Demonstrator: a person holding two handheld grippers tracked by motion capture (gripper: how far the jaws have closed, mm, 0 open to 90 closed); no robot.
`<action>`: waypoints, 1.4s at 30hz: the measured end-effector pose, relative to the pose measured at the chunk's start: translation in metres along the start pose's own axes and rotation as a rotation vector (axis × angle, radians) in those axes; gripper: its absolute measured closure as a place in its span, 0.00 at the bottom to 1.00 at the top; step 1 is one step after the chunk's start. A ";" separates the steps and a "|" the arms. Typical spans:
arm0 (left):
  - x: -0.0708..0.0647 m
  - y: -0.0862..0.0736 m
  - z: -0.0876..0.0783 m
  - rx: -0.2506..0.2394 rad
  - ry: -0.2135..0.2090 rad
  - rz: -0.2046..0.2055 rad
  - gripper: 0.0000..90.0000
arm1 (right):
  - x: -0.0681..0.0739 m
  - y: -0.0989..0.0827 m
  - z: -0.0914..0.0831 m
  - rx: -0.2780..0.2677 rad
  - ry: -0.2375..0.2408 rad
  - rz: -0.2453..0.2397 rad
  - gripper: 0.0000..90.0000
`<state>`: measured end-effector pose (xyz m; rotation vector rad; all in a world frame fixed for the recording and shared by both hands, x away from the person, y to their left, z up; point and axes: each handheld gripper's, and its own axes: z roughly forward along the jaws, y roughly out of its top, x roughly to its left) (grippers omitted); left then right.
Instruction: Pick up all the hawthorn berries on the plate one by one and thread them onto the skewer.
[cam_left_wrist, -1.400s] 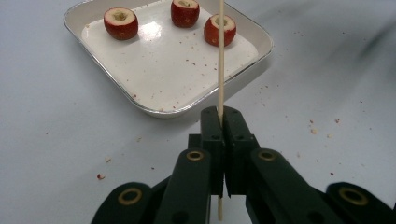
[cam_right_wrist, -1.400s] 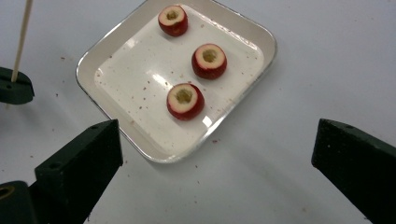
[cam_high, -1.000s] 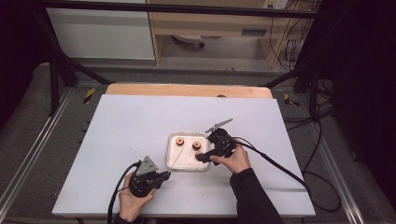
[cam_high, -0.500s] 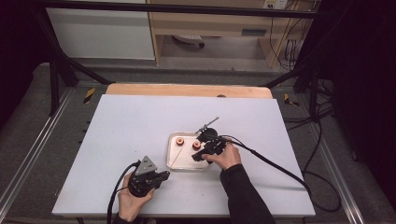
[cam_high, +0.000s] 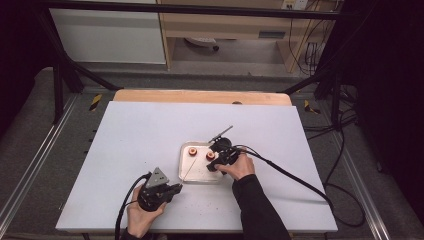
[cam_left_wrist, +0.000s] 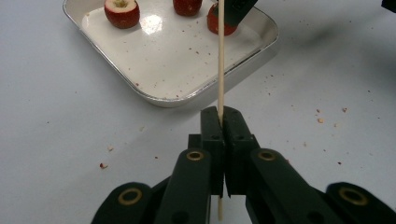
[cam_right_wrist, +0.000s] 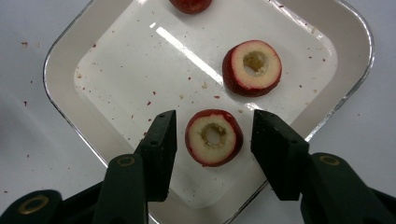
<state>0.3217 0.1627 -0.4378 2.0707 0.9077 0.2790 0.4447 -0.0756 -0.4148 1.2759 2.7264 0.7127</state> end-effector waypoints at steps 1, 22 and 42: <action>0.000 0.000 0.000 0.000 0.000 0.000 0.98 | 0.000 0.000 0.000 0.001 0.001 -0.003 0.58; -0.002 0.000 0.000 -0.001 0.002 0.002 0.98 | -0.002 0.000 0.000 0.006 0.025 0.036 0.66; -0.015 0.007 0.008 -0.014 0.014 0.015 0.98 | -0.014 -0.035 -0.047 -0.320 0.117 0.173 0.66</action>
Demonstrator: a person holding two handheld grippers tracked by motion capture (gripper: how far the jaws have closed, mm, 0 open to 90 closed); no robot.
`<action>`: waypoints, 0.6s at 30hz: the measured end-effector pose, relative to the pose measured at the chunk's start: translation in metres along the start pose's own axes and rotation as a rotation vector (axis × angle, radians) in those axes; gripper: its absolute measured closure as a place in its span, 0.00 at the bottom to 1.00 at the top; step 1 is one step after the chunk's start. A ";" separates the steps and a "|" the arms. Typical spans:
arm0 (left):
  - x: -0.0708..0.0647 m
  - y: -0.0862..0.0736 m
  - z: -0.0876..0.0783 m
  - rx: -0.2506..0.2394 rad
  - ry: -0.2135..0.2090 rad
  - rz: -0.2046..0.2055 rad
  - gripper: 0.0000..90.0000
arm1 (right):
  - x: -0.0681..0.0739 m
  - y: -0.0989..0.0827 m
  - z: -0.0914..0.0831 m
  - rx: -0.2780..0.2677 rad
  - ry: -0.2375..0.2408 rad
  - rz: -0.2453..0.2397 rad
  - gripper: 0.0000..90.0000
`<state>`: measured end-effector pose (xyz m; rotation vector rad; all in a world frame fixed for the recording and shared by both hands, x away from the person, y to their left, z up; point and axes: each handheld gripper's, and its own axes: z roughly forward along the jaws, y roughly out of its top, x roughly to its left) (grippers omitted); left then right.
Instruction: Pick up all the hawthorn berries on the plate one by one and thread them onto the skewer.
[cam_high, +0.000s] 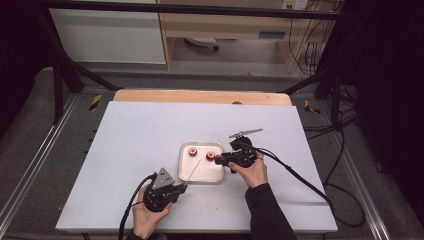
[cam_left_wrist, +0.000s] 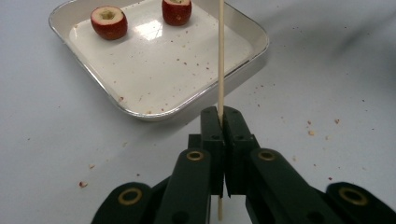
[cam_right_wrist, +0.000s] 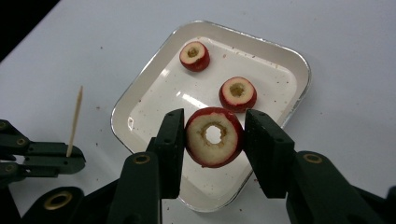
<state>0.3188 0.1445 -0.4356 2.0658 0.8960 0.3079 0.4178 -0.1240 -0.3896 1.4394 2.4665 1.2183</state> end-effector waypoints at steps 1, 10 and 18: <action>-0.002 0.001 0.001 0.000 0.002 0.007 0.98 | -0.001 -0.002 -0.002 -0.015 0.008 0.007 0.66; -0.015 0.010 0.009 -0.007 0.001 0.033 0.98 | -0.013 -0.020 -0.022 -0.200 0.057 0.098 0.66; -0.023 0.014 0.014 -0.018 0.003 0.027 0.98 | -0.017 -0.025 -0.026 -0.306 0.082 0.152 0.66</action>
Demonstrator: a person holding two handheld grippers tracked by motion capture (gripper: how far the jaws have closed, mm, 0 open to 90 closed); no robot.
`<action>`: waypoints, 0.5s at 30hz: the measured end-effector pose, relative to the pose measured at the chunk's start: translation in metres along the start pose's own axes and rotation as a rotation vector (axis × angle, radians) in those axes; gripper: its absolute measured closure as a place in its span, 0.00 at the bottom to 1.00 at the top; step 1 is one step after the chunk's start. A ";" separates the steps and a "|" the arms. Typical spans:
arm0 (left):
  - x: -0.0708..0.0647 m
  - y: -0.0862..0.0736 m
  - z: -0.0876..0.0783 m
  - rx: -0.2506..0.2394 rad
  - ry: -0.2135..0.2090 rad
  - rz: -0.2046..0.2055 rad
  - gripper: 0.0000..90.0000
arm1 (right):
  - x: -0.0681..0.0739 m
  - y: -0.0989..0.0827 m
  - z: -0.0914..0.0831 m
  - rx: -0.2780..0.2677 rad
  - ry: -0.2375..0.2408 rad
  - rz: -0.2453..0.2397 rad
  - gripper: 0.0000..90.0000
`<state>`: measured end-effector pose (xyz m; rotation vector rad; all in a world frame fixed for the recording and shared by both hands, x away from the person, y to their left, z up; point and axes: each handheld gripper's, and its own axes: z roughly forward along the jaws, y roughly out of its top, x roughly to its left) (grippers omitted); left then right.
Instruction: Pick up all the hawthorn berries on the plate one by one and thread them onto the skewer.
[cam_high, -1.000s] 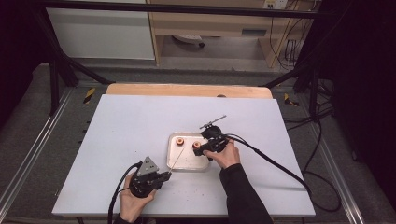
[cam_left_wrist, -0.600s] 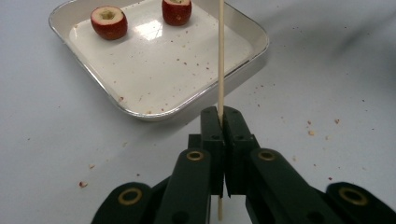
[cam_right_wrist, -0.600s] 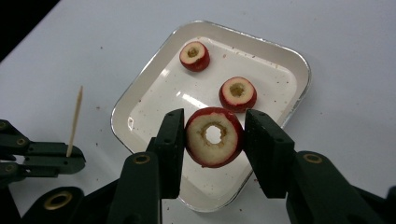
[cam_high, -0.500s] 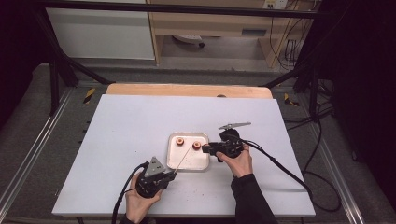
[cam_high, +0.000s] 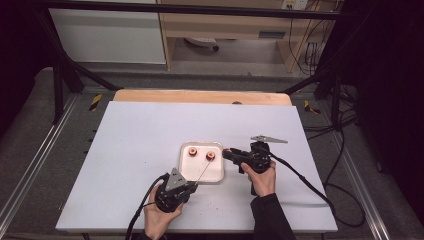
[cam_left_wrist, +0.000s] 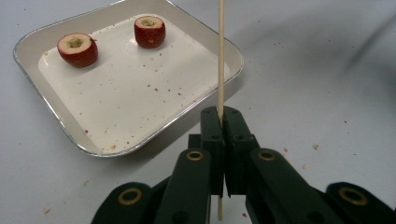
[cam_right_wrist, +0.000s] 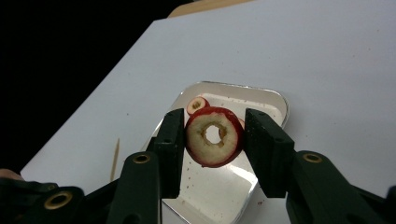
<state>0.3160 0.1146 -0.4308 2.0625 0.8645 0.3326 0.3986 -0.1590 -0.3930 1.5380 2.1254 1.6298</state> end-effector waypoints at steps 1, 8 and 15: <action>-0.001 0.000 0.001 0.000 -0.003 -0.002 0.98 | 0.000 0.000 -0.001 -0.015 0.003 0.008 0.66; -0.007 0.001 0.005 -0.012 -0.006 -0.027 0.98 | 0.002 -0.001 -0.001 -0.102 0.016 0.045 0.67; -0.013 0.004 0.012 -0.019 -0.014 -0.081 0.98 | 0.005 -0.003 0.000 -0.187 0.032 0.053 0.67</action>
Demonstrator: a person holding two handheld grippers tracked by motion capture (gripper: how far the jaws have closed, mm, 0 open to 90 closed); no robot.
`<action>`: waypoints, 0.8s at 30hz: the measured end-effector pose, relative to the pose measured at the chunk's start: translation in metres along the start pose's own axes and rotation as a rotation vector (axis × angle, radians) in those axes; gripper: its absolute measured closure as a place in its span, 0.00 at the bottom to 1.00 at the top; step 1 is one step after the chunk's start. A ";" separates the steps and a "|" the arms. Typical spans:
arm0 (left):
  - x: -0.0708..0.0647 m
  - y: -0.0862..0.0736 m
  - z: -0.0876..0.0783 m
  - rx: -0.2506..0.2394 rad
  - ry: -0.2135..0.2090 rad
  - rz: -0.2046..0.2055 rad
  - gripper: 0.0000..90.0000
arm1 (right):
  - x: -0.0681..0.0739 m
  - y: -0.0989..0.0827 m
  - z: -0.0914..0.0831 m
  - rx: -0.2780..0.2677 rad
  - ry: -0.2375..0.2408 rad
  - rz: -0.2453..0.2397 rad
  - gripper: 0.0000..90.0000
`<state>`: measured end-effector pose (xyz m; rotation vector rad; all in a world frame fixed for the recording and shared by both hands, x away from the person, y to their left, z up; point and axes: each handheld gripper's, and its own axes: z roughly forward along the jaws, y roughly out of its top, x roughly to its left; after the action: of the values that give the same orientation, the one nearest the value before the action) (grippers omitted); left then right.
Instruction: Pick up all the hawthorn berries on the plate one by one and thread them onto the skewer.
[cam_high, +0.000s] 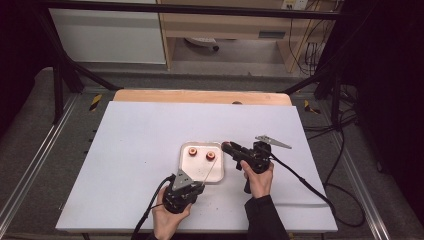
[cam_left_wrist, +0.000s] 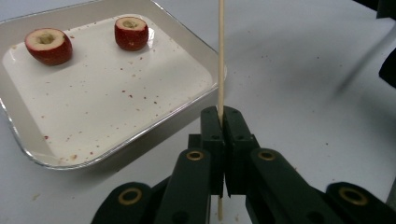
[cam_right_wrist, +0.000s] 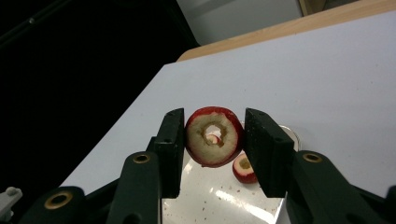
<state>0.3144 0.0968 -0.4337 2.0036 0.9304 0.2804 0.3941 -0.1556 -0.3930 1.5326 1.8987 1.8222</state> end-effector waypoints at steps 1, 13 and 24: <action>-0.001 0.001 0.001 -0.006 0.001 -0.009 0.98 | 0.000 0.000 0.000 0.000 0.000 0.000 0.67; -0.010 0.009 0.010 -0.023 0.000 -0.073 0.98 | 0.007 -0.007 0.002 -0.118 0.033 0.012 0.67; -0.011 0.014 0.014 -0.052 0.005 -0.114 0.98 | 0.010 -0.011 0.003 -0.164 0.051 0.025 0.67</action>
<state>0.3207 0.0756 -0.4289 1.8959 1.0263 0.2431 0.3847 -0.1446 -0.3971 1.4761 1.7087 1.9903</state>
